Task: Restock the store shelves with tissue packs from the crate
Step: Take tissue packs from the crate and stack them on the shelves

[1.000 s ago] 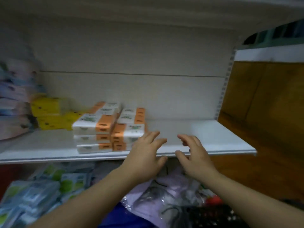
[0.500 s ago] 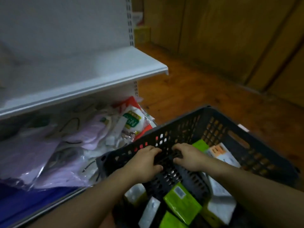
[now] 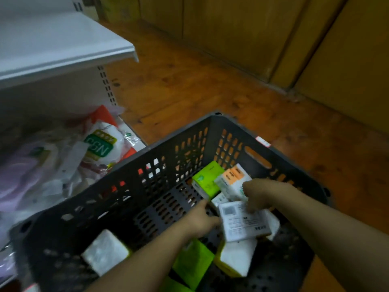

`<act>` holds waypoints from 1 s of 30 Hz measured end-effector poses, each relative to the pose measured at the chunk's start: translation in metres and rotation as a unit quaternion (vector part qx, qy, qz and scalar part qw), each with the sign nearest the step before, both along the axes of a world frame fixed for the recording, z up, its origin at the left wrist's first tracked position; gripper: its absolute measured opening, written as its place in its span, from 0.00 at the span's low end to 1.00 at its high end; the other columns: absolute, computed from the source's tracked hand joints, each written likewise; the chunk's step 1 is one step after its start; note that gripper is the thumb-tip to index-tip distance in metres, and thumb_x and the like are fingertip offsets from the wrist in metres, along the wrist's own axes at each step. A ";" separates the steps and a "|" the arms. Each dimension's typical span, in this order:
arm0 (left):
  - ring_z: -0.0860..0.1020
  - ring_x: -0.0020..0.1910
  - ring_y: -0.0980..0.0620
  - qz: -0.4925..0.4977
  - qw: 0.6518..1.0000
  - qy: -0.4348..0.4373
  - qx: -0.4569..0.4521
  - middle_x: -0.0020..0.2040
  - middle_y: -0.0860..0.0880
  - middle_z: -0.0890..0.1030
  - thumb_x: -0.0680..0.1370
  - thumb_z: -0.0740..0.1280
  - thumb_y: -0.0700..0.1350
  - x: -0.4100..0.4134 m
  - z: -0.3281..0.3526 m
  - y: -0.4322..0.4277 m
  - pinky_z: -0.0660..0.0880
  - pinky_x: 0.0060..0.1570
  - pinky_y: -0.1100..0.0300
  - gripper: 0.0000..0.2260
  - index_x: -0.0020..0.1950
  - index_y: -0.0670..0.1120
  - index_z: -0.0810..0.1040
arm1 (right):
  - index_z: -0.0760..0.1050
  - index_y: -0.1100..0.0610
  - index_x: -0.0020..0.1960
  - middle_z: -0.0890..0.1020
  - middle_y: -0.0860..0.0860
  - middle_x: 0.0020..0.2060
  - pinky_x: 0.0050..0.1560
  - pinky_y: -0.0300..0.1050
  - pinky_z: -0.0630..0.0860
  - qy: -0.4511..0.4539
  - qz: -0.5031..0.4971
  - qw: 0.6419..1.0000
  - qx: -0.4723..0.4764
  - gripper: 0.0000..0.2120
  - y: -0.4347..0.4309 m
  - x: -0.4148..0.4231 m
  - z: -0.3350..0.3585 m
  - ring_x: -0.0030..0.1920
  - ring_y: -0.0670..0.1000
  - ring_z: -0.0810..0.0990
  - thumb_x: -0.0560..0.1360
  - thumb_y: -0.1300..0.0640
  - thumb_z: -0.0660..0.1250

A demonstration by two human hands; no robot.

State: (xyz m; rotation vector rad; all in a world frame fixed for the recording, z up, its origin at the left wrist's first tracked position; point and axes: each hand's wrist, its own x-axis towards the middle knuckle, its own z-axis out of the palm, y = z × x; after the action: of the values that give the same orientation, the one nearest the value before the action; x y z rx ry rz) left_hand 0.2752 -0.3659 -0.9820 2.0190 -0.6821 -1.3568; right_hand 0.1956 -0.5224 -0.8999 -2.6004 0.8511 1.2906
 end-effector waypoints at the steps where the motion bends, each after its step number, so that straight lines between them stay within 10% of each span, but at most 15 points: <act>1: 0.75 0.58 0.49 0.012 0.999 0.044 -0.017 0.65 0.45 0.73 0.74 0.70 0.45 -0.008 -0.005 -0.009 0.73 0.58 0.54 0.25 0.68 0.47 0.65 | 0.64 0.57 0.67 0.73 0.53 0.51 0.47 0.46 0.75 0.016 -0.010 1.000 -0.005 0.26 0.000 -0.006 -0.005 0.48 0.53 0.74 0.74 0.48 0.68; 5: 0.79 0.55 0.44 0.051 0.993 0.098 -0.046 0.58 0.40 0.79 0.62 0.72 0.48 -0.028 -0.030 -0.032 0.76 0.58 0.46 0.31 0.63 0.40 0.72 | 0.64 0.56 0.67 0.74 0.56 0.60 0.52 0.50 0.78 -0.001 -0.083 0.996 0.042 0.25 -0.001 -0.018 -0.016 0.54 0.56 0.77 0.75 0.48 0.67; 12: 0.81 0.46 0.45 0.169 0.981 0.044 -0.089 0.50 0.41 0.82 0.74 0.66 0.38 0.016 0.017 -0.007 0.79 0.51 0.48 0.11 0.56 0.41 0.76 | 0.60 0.55 0.73 0.72 0.56 0.64 0.46 0.46 0.74 -0.213 -0.211 0.944 0.141 0.30 0.013 -0.005 0.002 0.53 0.55 0.76 0.76 0.50 0.67; 20: 0.81 0.39 0.53 0.202 0.919 -0.237 -0.240 0.44 0.50 0.83 0.70 0.70 0.36 0.084 0.159 0.089 0.77 0.41 0.58 0.14 0.44 0.56 0.77 | 0.70 0.52 0.60 0.66 0.48 0.52 0.45 0.50 0.70 -0.547 -0.018 0.835 0.056 0.12 0.087 0.050 0.100 0.46 0.54 0.72 0.77 0.59 0.64; 25: 0.80 0.46 0.52 0.272 0.866 -0.278 -0.315 0.55 0.47 0.77 0.69 0.74 0.40 0.097 0.220 0.159 0.80 0.45 0.57 0.17 0.46 0.60 0.73 | 0.70 0.54 0.58 0.64 0.50 0.57 0.46 0.59 0.75 -0.627 0.051 0.776 0.045 0.13 0.152 0.082 0.165 0.46 0.59 0.75 0.76 0.63 0.63; 30: 0.76 0.45 0.61 0.318 0.787 -0.424 -0.316 0.48 0.54 0.73 0.72 0.70 0.35 0.108 0.268 0.236 0.68 0.43 0.80 0.17 0.42 0.58 0.71 | 0.68 0.50 0.53 0.61 0.44 0.53 0.54 0.49 0.77 -0.659 0.106 0.734 0.125 0.11 0.217 0.111 0.201 0.52 0.50 0.73 0.75 0.54 0.68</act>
State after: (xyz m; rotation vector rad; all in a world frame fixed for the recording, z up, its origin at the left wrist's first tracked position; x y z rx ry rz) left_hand 0.3832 -0.1301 -0.7137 1.9135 -0.5973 0.2335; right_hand 0.3066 -0.3058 -0.6990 -2.4903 0.0630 -0.5637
